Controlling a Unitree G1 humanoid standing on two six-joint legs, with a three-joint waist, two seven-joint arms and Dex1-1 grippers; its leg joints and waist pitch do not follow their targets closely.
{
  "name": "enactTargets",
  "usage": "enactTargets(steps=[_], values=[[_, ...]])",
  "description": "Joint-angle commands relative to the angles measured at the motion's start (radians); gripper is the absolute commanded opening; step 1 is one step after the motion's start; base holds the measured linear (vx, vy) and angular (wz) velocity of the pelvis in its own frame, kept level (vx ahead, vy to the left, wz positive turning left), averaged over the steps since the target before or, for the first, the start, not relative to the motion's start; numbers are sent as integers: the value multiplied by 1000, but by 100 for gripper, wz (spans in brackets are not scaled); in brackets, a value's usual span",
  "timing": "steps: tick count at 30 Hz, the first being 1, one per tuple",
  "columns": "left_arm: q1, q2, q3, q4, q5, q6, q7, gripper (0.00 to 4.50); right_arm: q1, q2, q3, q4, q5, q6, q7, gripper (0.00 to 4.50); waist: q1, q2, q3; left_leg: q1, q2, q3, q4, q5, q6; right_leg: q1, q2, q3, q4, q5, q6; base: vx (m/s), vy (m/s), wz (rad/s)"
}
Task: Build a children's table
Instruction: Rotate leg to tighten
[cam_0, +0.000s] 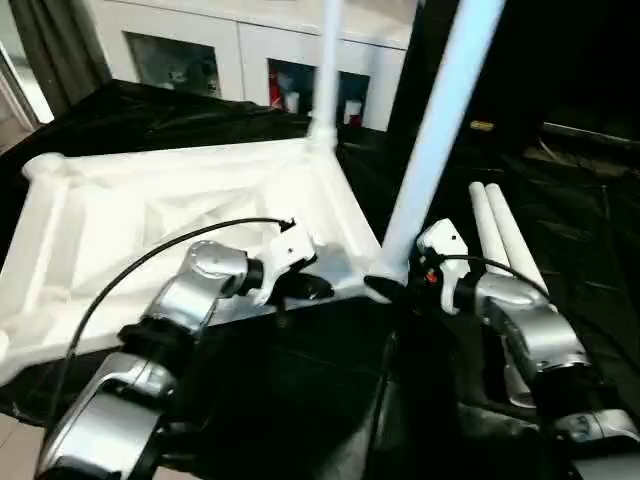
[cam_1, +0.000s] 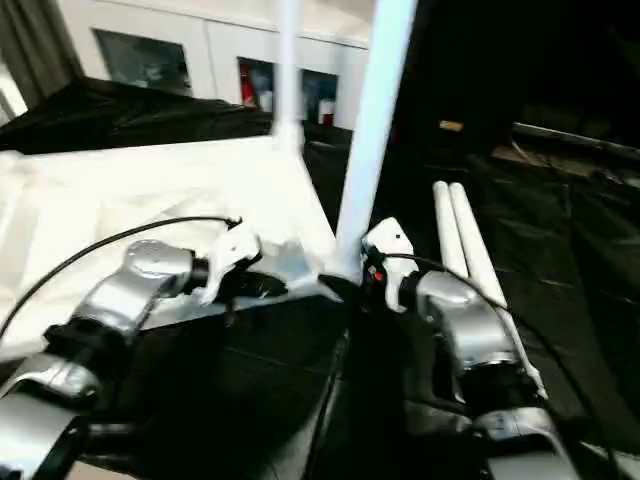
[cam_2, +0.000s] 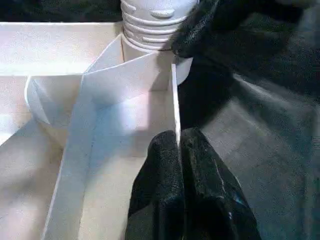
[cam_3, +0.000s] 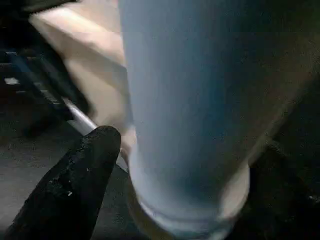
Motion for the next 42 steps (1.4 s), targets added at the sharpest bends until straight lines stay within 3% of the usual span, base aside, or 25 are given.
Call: enactTargets(steps=[1, 5, 8, 13, 17, 22, 26, 28, 29, 30, 31, 33, 36, 39, 40, 41, 42], values=[[25, 0, -31, -2, -16, 9, -45, 0, 10, -18, 6, -19, 5, 12, 32, 388, 1, 6, -51, -9, 0, 19, -55, -96, 117, 65, -37, 27, -46, -8, -304, 0, 0, 0], [42, 28, -26, -26, -26, 9, -67, 0, 25, -26, 12, -36, 18, 24, 57, 388, 0, 2, -49, -8, 0, 18, -59, -138, 83, 66, -38, 29, -51, -86, -278, 0, 0, 0], [47, 33, -21, -30, -28, 8, -76, 0, 30, -21, 13, -49, 35, 42, 71, 374, 0, 4, -49, -8, -1, 18, -59, -130, 73, 66, -37, 30, -52, -105, -266, 0, 0, 0], [51, 32, -18, -36, -38, 14, -76, 0, 41, -12, 12, -64, 43, 48, 75, 331, 0, 3, -52, -8, -2, 18, -56, -93, 81, 67, -36, 29, -46, -47, -277, 0, 0, 0], [49, 23, -10, -30, -40, 14, -51, 0, 53, -3, 9, -68, 48, 55, 64, 296, 1, 2, -51, -8, -3, 18, -56, -100, 84, 68, -36, 29, -48, -63, -274, 0, 0, 0], [13, -46, 10, 50, 4, 9, 131, 0, 53, 91, -38, 26, 5, 61, -180, 281, -2, 4, -44, -6, -2, 17, -61, -149, 49, 61, -36, 29, -59, -163, -248, 0, 0, 0], [-27, -118, 7, 108, 37, 31, 268, 0, 31, 185, -80, 99, -11, 63, -394, 277, -6, 6, -40, -2, -5, 14, -65, -230, 9, 51, -36, 30, -76, -308, -195, 0, 0, 0], [-65, -200, 3, 152, 55, 62, 378, 0, -12, 266, -121, 165, -11, 73, -559, 277, -8, 18, -41, -3, -7, 12, -66, -240, -6, 51, -36, 31, -78, -337, -177, 0, 0, 0], [-68, -208, 3, 155, 55, 66, 386, 0, -16, 273, -123, 171, -12, 73, -572, 276, -10, 15, -40, -2, -8, 12, -67, -247, -14, 48, -34, 30, -81, -344, -170, 0, 0, 0], [-76, -229, 3, 162, 55, 74, 404, 0, -26, 289, -128, 183, -15, 72, -604, 276, -8, 13, -41, -1, -10, 11, -66, -249, -14, 50, -34, 29, -82, -347, -167, 0, 0, 0], [-82, -251, 2, 166, 53, 81, 412, 0, -37, 305, -131, 195, -18, 70, -629, 276, -5, 21, -42, 2, -10, 13, -65, -248, -11, 47, -34, 31, -81, -325, -172, 0, 0, 0], [-88, -279, -3, 166, 52, 86, 416, 0, -52, 322, -121, 208, -33, 57, -653, 276, -6, 17, -43, -4, -11, 12, -65, -247, -2, 51, -33, 29, -80, -301, -175, 0, 0, 0], [-97, -297, -9, 180, 60, 72, 419, 0, -65, 331, -82, 211, -69, 14, -630, 276, -5, 19, -46, -7, -12, 13, -64, -228, 15, 55, -33, 28, -78, -261, -180, 0, 0, 0], [-95, -278, -7, 191, 68, 55, 413, 0, -65, 322, -82, 206, -70, -4, -606, 348, -4, 17, -47, -12, -12, 13, -64, -212, 30, 59, -34, 28, -76, -250, -184, 0, 0, 0], [-93, -262, -4, 196, 72, 46, 408, 0, -64, 309, -79, 204, -75, -25, -592, 348, -4, 19, -47, -12, -12, 12, -65, -212, 31, 59, -35, 27, -76, -255, -184, 0, 0, 0], [-90, -251, 0, 194, 70, 45, 401, 0, -60, 298, -74, 196, -73, -30, -570, 355, -5, 12, -46, -13, -11, 13, -64, -220, 35, 59, -35, 27, -79, -269, -180, 0, 0, 0], [-89, -245, 0, 192, 70, 41, 394, 0, -58, 293, -74, 191, -69, -30, -554, 366, -4, 14, -45, -13, -11, 12, -65, -223, 36, 60, -36, 27, -78, -279, -178, 0, 0, 0]])
